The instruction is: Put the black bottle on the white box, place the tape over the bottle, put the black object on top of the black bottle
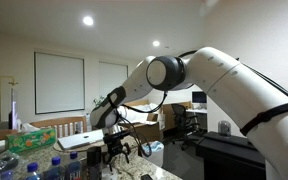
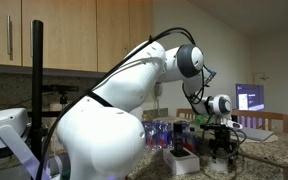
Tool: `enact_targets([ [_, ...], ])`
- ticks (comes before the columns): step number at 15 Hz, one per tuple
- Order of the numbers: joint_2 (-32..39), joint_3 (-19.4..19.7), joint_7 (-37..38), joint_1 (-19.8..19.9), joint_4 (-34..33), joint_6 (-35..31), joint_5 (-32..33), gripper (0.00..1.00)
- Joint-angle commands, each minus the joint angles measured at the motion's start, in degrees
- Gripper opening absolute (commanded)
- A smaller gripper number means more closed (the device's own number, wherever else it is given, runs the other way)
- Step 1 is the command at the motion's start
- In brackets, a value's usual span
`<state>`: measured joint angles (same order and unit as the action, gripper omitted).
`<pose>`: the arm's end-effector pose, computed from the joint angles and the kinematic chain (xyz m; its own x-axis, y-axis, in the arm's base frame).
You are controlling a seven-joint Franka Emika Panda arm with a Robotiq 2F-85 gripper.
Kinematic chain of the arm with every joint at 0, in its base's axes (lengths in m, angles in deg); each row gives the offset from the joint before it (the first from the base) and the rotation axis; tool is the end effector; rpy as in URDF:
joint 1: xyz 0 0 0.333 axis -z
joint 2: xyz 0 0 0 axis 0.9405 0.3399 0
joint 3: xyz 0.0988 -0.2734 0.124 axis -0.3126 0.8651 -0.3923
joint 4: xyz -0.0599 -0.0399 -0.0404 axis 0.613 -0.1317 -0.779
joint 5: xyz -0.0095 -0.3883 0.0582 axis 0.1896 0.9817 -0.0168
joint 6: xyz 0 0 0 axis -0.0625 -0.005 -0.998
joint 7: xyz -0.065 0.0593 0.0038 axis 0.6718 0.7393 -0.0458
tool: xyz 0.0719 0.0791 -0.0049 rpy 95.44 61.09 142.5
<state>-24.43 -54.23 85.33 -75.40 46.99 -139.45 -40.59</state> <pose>0.6807 0.0235 0.2188 0.9035 -0.3323 -0.2706 -0.2919 -0.9395 0.1791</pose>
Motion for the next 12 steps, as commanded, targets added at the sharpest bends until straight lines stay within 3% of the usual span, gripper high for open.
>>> enact_targets([
  [1,0.8,0.4,2.0,-0.2,-0.2,-1.3,-0.5,1.00],
  [10,2.3,1.1,3.0,-0.8,0.6,-3.5,0.3,0.99],
  [11,1.8,1.4,2.2,-0.3,2.2,-4.3,0.6,0.74],
  [12,1.8,1.5,2.0,-0.3,2.6,-4.3,0.8,0.74],
])
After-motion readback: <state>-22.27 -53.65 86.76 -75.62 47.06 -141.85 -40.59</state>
